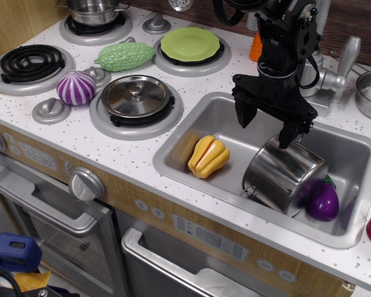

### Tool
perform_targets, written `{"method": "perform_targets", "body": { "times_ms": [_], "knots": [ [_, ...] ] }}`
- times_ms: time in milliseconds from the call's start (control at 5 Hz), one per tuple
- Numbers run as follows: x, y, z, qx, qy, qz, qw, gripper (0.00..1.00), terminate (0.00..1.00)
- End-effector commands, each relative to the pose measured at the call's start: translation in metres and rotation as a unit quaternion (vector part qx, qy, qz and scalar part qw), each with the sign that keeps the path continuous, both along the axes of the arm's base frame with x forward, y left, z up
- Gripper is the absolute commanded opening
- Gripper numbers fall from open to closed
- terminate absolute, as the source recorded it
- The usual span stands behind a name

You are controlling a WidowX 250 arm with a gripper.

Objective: Flip pot upright in sink

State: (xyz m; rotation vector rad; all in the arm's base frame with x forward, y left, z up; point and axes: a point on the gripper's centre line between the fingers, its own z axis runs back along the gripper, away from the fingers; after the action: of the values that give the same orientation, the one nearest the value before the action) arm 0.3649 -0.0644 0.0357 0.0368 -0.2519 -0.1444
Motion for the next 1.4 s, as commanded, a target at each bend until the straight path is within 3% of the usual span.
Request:
{"method": "perform_targets", "body": {
  "times_ms": [0, 200, 400, 600, 800, 1000, 1200],
  "knots": [
    [0.000, 0.000, 0.000, 0.000, 0.000, 0.000, 1.0000, 1.00, 0.00],
    [0.000, -0.011, 0.001, -0.102, 0.014, 0.039, 0.9939, 1.00, 0.00],
    [-0.005, -0.013, -0.004, -0.170, 0.010, 0.046, 0.9843, 1.00, 0.00],
    [-0.007, -0.013, -0.010, -0.235, 0.011, 0.006, 0.9719, 1.00, 0.00],
    [-0.005, -0.019, -0.015, -0.265, -0.002, 0.020, 0.9642, 1.00, 0.00],
    [-0.002, -0.032, -0.023, -0.291, -0.034, 0.067, 0.9538, 1.00, 0.00],
    [0.006, -0.039, -0.027, -0.297, -0.071, 0.111, 0.9457, 1.00, 0.00]
  ]
}}
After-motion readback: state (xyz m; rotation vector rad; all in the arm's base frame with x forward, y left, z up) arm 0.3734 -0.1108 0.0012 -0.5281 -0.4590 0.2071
